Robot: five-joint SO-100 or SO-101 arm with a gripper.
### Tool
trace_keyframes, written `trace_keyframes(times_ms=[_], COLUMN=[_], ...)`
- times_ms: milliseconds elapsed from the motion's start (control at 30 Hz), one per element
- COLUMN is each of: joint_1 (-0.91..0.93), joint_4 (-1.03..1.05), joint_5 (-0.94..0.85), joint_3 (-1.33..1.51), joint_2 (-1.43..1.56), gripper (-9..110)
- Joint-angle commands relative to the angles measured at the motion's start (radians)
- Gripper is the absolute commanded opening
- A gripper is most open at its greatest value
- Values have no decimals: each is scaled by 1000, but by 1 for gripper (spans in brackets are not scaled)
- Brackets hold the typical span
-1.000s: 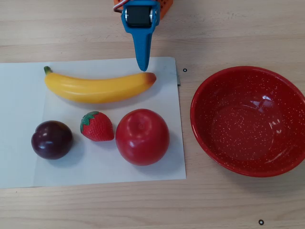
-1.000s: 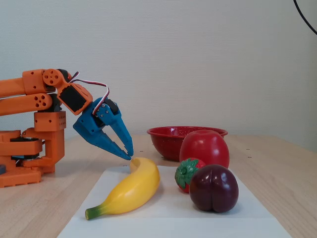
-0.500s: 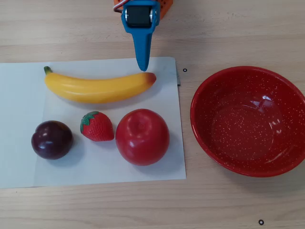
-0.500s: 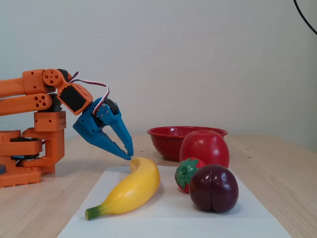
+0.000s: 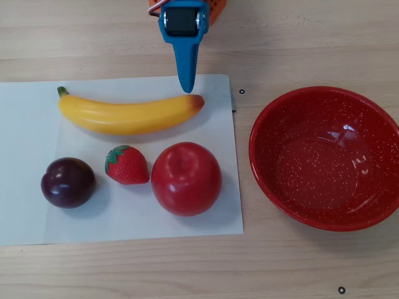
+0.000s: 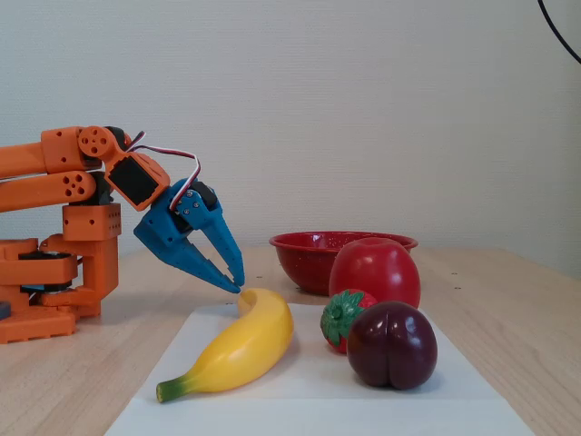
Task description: Grasp the banana and put it in the red bowl
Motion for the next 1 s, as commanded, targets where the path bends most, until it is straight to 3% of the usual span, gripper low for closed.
trace_keyframes(times_ms=[0,233,967], joint_1=[-3,8,-95], joint_4=[14,83,448], joint_5=[12,20,103], joint_3=[12,-120,-999], joint_2=[11,-94,-881], gripper=[0,0,0])
